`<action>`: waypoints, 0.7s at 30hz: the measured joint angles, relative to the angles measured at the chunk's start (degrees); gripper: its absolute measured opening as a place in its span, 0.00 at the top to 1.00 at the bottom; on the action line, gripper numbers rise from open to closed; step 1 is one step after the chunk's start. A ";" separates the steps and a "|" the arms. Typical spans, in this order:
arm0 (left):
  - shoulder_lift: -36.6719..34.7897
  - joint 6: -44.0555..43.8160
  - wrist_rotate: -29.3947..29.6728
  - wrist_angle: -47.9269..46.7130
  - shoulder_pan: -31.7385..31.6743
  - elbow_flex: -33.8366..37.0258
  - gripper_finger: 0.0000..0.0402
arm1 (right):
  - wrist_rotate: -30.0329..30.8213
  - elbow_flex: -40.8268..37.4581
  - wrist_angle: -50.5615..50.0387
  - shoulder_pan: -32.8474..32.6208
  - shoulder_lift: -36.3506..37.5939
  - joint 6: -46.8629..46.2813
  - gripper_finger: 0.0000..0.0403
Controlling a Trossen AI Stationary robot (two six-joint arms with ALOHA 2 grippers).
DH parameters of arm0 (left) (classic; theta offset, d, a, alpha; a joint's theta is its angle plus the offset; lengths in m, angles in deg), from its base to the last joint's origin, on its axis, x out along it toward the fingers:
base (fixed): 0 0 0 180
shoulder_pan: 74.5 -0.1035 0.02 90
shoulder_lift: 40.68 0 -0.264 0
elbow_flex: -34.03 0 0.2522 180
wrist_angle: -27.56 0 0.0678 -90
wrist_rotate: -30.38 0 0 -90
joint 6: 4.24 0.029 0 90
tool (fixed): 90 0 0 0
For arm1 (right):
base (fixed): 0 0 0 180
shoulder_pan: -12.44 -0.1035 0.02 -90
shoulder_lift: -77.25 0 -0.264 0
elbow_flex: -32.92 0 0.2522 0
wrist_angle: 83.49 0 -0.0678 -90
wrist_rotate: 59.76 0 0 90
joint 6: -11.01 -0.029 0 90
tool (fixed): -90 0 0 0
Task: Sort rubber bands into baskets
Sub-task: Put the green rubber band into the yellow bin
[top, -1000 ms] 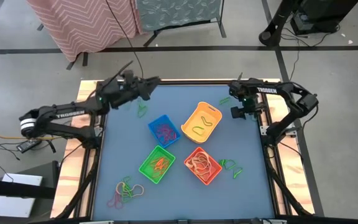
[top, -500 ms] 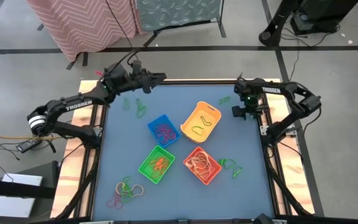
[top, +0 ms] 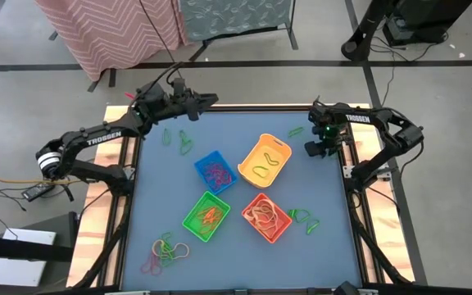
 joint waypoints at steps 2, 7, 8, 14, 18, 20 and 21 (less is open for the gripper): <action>0.00 0.00 0.08 -0.01 0.00 0.00 0.49 | 0.02 0.02 0.06 0.00 0.00 0.00 0.76; 0.00 0.00 0.11 0.00 0.02 0.00 0.49 | 0.39 0.07 0.00 -0.02 0.18 -0.02 0.97; 0.00 -0.01 0.12 0.00 0.02 0.00 0.49 | 0.39 0.11 -0.17 -0.09 0.46 -0.02 0.97; 0.00 0.06 0.13 1.72 0.02 0.00 0.49 | 0.13 4.36 -3.32 -2.71 7.42 -1.94 0.98; 0.00 0.14 0.15 2.92 0.02 0.00 0.49 | -5.13 8.96 1.47 -6.06 14.92 -5.66 0.99; 0.00 0.15 0.15 2.95 0.02 0.00 0.49 | -8.71 10.22 6.68 -8.54 17.71 -9.18 0.99; 0.00 0.17 0.15 2.95 0.02 0.00 0.49 | -10.13 10.67 9.69 -10.09 18.80 -11.46 0.99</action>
